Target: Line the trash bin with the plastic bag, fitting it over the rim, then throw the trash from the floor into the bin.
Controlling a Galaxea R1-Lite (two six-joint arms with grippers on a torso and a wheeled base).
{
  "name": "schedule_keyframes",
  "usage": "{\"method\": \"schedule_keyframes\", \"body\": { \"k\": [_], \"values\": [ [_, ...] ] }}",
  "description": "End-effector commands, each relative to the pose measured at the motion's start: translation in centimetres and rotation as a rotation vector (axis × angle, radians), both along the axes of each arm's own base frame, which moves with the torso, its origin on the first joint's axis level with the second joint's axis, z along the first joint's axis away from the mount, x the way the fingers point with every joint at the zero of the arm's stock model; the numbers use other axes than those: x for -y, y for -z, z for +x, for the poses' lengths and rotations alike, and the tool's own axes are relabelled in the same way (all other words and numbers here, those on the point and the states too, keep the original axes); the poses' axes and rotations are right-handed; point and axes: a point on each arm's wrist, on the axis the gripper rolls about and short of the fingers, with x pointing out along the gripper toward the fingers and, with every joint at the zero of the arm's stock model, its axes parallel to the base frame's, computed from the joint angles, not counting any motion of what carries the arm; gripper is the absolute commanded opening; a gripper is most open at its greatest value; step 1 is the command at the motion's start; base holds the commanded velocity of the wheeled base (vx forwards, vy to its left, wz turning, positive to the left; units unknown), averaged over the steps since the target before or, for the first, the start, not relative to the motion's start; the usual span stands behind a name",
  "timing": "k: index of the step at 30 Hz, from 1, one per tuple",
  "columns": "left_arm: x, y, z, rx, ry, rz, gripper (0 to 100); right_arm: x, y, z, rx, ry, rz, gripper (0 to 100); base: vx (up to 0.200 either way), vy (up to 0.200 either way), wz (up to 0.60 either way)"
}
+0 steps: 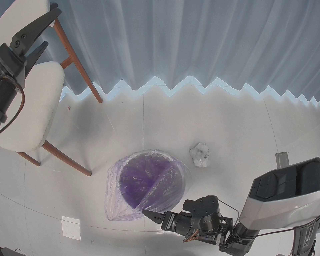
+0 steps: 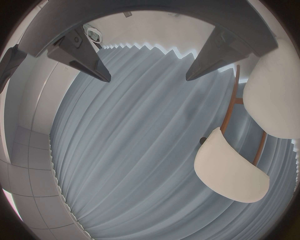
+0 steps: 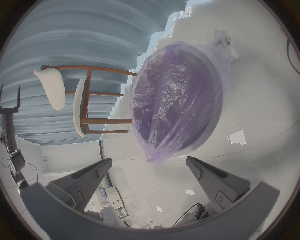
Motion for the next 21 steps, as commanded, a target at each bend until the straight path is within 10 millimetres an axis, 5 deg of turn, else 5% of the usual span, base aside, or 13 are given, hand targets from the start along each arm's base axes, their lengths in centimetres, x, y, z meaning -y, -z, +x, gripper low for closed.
{"method": "schedule_keyframes", "body": {
  "k": [1,21],
  "values": [
    [0.0,0.1,0.0,-0.003,-0.001,0.001,100,0.0,1.1,0.7,-0.013,0.015,-0.013,100,0.000,0.000,0.00],
    [0.1,0.5,0.0,-0.012,0.008,0.011,100,-0.9,1.4,4.3,0.013,0.086,-0.003,100,0.000,0.000,0.00]
  ]
}}
